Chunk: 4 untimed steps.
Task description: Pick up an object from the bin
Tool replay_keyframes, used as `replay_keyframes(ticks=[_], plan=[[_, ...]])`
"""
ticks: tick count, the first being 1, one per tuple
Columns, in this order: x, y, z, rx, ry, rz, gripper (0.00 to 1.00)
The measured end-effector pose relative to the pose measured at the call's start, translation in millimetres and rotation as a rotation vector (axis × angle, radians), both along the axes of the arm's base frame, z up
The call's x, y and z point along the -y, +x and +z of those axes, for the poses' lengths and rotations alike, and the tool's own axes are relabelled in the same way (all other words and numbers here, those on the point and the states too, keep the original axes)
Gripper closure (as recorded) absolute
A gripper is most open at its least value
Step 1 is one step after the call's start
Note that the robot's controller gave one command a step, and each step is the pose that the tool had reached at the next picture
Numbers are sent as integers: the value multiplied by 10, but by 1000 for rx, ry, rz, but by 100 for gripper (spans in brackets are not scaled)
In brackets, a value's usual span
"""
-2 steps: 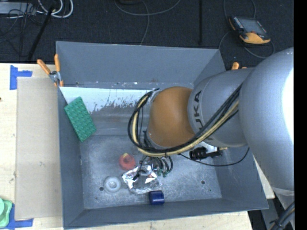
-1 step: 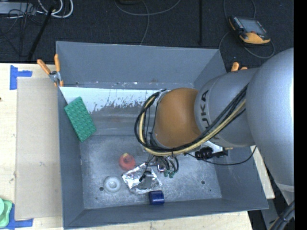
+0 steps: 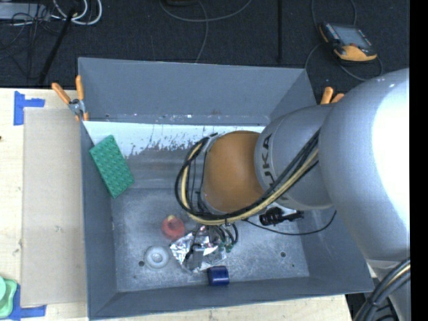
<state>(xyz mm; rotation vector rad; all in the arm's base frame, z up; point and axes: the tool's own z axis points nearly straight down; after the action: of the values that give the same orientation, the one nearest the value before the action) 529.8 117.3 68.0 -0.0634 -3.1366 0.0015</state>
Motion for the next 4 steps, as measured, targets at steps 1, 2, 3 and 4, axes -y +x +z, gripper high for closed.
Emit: replay_keyframes(ticks=[1,2,3,4], plan=[[5,2,-3,0,0,-5,0],[4,1,-2,-1,0,-5,100],[10,9,394,7,1,-10,100],[15,16,543,6,1,-14,100]])
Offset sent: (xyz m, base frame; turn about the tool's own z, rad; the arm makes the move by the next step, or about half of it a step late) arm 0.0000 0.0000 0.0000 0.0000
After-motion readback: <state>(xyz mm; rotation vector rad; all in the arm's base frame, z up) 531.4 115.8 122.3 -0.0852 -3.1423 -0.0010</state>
